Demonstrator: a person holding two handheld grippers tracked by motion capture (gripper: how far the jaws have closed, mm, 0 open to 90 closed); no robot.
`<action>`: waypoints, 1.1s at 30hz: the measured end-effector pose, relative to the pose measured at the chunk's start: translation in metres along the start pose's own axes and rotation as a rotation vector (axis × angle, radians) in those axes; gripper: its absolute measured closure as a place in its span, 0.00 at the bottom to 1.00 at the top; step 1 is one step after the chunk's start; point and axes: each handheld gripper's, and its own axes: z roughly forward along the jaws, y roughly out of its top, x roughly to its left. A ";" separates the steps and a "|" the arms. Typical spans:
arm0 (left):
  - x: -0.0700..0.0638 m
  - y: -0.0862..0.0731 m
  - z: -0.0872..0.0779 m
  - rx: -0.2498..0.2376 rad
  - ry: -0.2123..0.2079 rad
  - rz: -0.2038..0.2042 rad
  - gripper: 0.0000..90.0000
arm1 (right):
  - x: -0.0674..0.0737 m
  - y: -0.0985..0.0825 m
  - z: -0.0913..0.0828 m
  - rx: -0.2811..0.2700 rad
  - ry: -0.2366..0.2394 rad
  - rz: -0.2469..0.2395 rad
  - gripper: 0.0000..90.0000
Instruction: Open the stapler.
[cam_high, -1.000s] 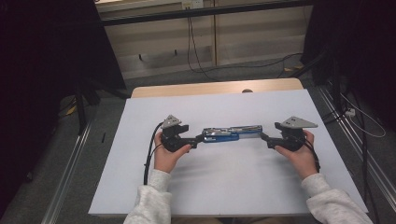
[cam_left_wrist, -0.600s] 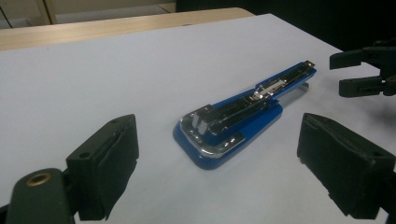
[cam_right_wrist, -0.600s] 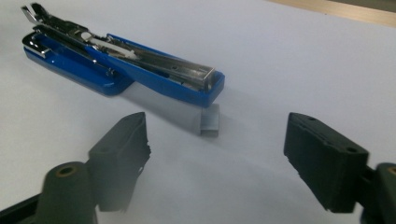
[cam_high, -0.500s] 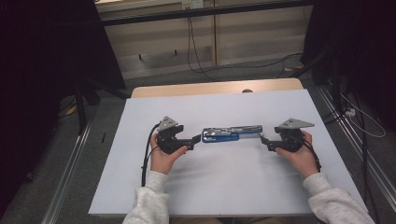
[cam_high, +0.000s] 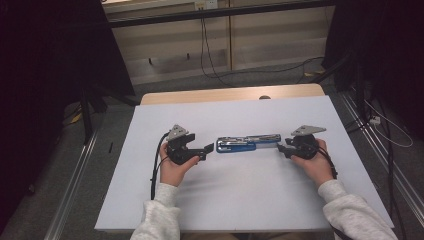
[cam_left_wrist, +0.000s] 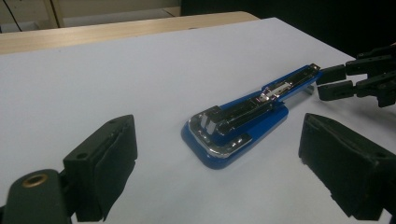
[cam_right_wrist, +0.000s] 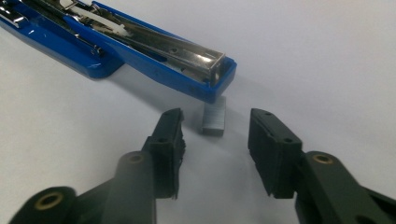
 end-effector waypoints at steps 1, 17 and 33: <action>0.000 0.000 0.000 -0.001 0.001 0.000 0.13 | 0.000 0.001 0.001 0.001 -0.004 -0.001 0.66; 0.001 0.000 0.000 0.004 0.006 0.003 0.13 | -0.002 0.005 0.008 0.031 0.018 -0.005 0.83; 0.002 0.001 -0.002 -0.010 0.013 0.000 0.13 | -0.005 0.005 0.007 0.034 0.024 -0.003 0.88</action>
